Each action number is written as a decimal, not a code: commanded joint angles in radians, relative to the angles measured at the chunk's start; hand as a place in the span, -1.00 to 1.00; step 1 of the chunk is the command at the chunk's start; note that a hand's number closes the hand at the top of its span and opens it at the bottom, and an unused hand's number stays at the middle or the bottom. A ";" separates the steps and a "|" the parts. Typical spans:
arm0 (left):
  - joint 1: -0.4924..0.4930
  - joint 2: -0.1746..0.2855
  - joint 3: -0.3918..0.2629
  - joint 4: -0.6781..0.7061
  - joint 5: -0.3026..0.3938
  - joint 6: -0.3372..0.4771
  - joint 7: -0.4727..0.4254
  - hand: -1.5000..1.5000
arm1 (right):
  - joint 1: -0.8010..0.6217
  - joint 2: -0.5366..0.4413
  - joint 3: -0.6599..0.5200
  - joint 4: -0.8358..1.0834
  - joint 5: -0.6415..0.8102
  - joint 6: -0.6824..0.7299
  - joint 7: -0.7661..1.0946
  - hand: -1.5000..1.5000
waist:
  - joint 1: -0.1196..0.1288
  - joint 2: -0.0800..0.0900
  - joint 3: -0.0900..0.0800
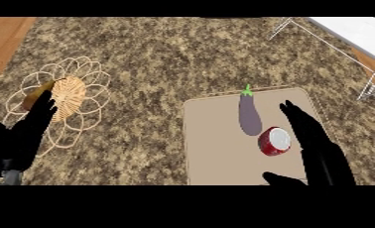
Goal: Pick the can from the tray and place it in the tiered shelf
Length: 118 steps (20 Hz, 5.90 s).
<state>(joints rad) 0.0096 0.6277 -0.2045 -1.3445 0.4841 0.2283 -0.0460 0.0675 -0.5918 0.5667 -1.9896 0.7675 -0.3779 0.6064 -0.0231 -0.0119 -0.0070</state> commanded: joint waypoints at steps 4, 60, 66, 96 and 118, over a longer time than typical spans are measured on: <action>-0.016 0.000 -0.017 -0.031 -0.015 -0.008 0.024 0.00 | -0.048 -0.140 0.077 -0.110 0.044 0.456 0.286 -1.00 | 0.031 0.010 0.000; 0.041 -0.217 0.292 -0.082 -0.270 -0.244 0.119 0.00 | -0.195 0.191 -0.208 0.349 0.420 0.645 -0.155 1.00 | 0.025 0.011 0.007; -0.026 -0.233 0.255 -0.074 -0.312 -0.211 0.128 0.00 | -0.471 0.326 -0.528 0.620 0.300 0.608 0.030 1.00 | 0.058 0.027 0.009; 0.022 -0.260 0.329 -0.023 -0.319 -0.281 0.077 0.00 | -1.034 0.194 -0.835 0.398 0.175 0.628 0.375 1.00 | 0.033 0.012 0.006; 0.017 -0.288 0.329 -0.053 -0.390 -0.273 0.090 0.00 | -1.213 -0.088 -0.840 0.969 0.336 0.556 0.185 1.00 | 0.042 0.017 0.007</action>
<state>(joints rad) 0.0099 0.3426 0.1255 -1.4023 0.1134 -0.0406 0.0697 -1.1175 -0.6330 -0.2631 -1.1531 1.0808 0.2280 0.8434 0.0140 0.0027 -0.0005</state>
